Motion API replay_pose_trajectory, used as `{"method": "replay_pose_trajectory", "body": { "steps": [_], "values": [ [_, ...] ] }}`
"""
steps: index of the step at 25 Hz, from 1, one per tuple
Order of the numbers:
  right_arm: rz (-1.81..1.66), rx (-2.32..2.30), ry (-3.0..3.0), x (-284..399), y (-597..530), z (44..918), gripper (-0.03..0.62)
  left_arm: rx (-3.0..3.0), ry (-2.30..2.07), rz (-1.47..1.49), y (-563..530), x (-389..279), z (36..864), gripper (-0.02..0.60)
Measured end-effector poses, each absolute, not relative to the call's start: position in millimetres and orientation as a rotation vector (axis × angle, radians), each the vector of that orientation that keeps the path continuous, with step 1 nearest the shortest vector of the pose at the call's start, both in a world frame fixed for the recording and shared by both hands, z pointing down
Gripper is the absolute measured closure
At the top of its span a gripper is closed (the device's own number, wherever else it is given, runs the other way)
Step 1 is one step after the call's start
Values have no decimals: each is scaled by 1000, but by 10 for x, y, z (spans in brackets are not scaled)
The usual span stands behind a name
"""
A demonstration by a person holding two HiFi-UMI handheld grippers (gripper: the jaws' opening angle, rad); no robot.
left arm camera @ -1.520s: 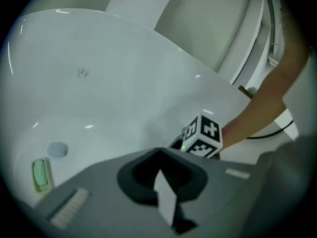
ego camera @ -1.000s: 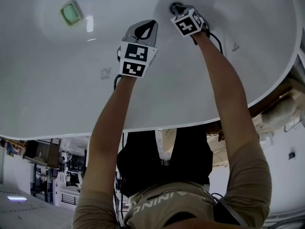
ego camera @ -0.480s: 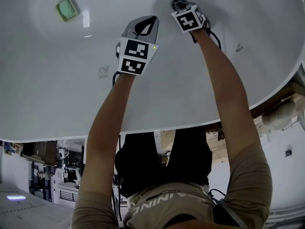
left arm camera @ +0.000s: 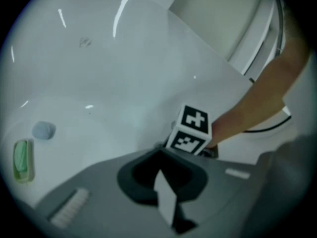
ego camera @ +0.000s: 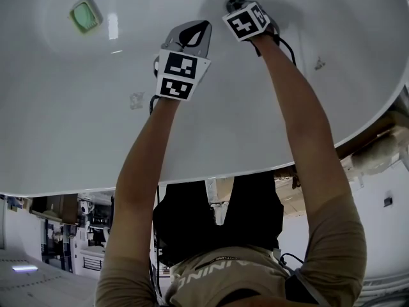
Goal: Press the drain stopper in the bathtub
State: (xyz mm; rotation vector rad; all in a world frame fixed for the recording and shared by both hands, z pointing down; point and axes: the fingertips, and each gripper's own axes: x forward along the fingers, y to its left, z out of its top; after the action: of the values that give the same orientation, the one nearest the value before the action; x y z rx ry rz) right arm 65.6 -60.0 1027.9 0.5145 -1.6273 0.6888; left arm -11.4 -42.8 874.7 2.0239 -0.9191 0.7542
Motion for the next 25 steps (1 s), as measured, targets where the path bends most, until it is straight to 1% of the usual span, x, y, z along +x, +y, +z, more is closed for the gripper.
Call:
{"method": "replay_pose_trajectory", "body": {
  "steps": [10,15,25],
  "values": [
    [743,517,-1670,652,-611,10216,580,2051,-901,785,-385,-120,8700,580],
    [674,510,-1713,663,-575,10105,580,2051,-908,791,-389,-150,8650,580],
    [651,536,-1723,745,-442,9598,580,2085,-914,798,-439,-121,8200,580]
  ]
}}
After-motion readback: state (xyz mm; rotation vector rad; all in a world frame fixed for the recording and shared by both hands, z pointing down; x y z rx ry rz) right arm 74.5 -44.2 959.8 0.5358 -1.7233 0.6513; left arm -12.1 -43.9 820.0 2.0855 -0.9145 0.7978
